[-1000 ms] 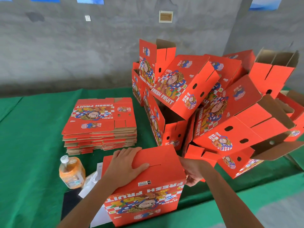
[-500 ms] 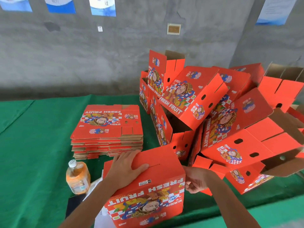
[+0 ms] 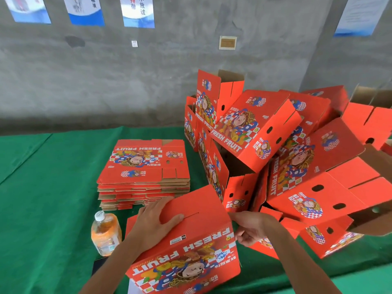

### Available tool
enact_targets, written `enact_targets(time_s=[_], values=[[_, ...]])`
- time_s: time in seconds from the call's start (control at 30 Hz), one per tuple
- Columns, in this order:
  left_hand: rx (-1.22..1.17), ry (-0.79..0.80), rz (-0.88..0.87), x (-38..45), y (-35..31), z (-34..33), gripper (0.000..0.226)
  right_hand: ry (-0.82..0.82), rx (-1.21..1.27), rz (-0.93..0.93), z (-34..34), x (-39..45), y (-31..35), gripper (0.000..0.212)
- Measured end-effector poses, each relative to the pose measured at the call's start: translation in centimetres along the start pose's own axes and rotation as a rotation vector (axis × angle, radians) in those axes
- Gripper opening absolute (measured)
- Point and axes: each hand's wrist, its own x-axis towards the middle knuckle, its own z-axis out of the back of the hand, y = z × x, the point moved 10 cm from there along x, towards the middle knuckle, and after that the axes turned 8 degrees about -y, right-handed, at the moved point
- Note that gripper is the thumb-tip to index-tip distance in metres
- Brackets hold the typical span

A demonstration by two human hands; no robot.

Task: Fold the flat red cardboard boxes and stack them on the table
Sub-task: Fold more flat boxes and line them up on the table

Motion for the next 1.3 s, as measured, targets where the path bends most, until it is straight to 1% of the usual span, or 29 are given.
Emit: enact_targets(time_s=[0.1,0.2,0.23,0.3,0.4,0.47,0.53,0.6,0.63,0.73,0.8,0.87,0.93,1.03,1.13,1.23,1.3], values=[[-0.04,0.012,-0.015,-0.5,0.4,0.1,0.087,0.04,0.006,-0.021,-1.0,0.6,-1.0,0.058],[-0.061,0.011,-0.022,-0.8,0.4,0.5,0.086,0.082,0.028,0.01,-1.3,-0.1,-0.8,0.066],[-0.096,0.004,-0.008,-0.8,0.4,0.8,0.083,0.08,0.027,0.031,-1.1,-0.6,-0.3,0.07],[-0.215,-0.044,0.028,-0.9,0.0,2.1,0.067,0.052,0.029,0.089,-0.8,-2.1,1.6,0.076],[-0.354,-0.181,0.004,-0.9,-1.6,5.4,0.05,-0.041,0.057,0.256,-0.2,-5.9,6.7,0.059],[-0.422,-0.275,-0.038,-1.0,-2.7,8.0,0.044,-0.084,-0.003,0.395,-0.2,-9.8,10.7,0.051],[-0.495,-0.365,-0.082,-1.2,-3.3,10.7,0.044,-0.128,-0.074,0.533,-0.5,-13.7,14.5,0.043],[-0.585,-0.415,-0.121,-1.4,-3.7,13.1,0.052,-0.229,-0.174,0.686,-0.5,-17.1,17.7,0.037],[-0.624,-0.422,-0.139,-1.4,-4.0,13.9,0.056,-0.304,-0.246,0.779,-0.6,-18.7,19.2,0.036],[-0.682,-0.391,-0.182,-1.0,-5.3,14.8,0.059,-0.54,-0.508,1.049,-2.1,-22.4,22.4,0.038],[-0.68,-0.373,-0.179,0.0,-6.7,14.2,0.066,-0.761,-0.702,1.168,-3.6,-23.6,23.4,0.039],[-0.715,-0.389,-0.194,1.2,-8.4,13.6,0.077,-0.966,-0.835,1.196,-4.6,-23.8,23.8,0.04],[-0.774,-0.409,-0.221,2.7,-10.1,13.4,0.082,-1.088,-0.87,1.195,-4.6,-23.8,23.7,0.043],[-0.806,-0.408,-0.28,5.0,-13.0,13.2,0.085,-1.203,-0.817,1.212,-2.7,-24.6,23.4,0.047],[-0.826,-0.406,-0.379,7.2,-16.8,13.5,0.084,-1.315,-0.757,1.226,0.2,-26.6,23.2,0.046],[-0.855,-0.377,-0.471,9.4,-22.2,14.0,0.085,-1.464,-0.742,1.23,3.8,-30.3,22.8,0.046],[-0.855,-0.375,-0.549,10.3,-26.9,14.6,0.085,-1.562,-0.716,1.217,6.7,-33.7,22.2,0.045]])
